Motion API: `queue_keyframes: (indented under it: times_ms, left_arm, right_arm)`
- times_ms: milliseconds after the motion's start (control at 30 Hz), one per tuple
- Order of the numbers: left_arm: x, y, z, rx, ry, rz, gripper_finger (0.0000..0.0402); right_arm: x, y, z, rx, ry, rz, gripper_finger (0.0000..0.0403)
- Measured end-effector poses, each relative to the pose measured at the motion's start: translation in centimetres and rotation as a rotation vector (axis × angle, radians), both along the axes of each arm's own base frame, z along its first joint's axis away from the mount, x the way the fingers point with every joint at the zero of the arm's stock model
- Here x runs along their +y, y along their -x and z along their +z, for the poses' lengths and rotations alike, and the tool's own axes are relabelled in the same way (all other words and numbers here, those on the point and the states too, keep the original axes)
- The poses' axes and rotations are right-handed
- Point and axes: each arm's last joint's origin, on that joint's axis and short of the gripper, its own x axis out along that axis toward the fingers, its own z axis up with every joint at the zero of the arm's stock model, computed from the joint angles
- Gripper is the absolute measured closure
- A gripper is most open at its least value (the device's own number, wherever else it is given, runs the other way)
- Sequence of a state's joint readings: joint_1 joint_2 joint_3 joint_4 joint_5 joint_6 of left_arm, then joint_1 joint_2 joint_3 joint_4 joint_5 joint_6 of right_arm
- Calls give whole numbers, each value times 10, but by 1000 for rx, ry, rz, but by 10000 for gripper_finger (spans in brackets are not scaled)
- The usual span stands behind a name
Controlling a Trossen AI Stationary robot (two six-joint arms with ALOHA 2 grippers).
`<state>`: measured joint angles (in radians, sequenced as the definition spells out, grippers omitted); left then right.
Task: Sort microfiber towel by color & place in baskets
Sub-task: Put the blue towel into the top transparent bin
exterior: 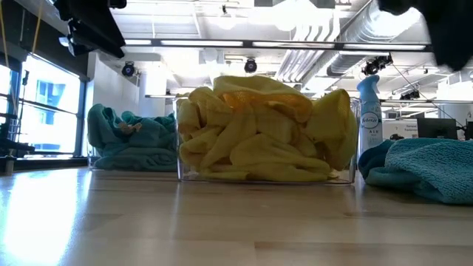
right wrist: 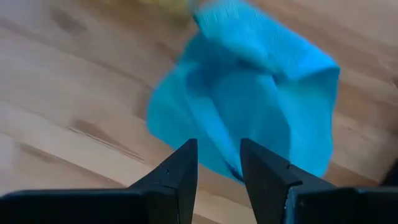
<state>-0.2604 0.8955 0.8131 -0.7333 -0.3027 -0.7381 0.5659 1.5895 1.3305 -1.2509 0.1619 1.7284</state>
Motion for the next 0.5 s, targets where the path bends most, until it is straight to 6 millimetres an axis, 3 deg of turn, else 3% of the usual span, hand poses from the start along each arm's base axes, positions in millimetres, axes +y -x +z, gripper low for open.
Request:
queue_keyframes:
  times_ms: [233, 500]
  left_arm:
    - [-1, -5, 5, -77, 30, 7, 291]
    - [-2, -7, 7, -100, 32, 2, 291]
  right_arm:
    - [17, 8, -67, 13, -72, 63, 285]
    - [8, 32, -124, 30, -111, 68, 291]
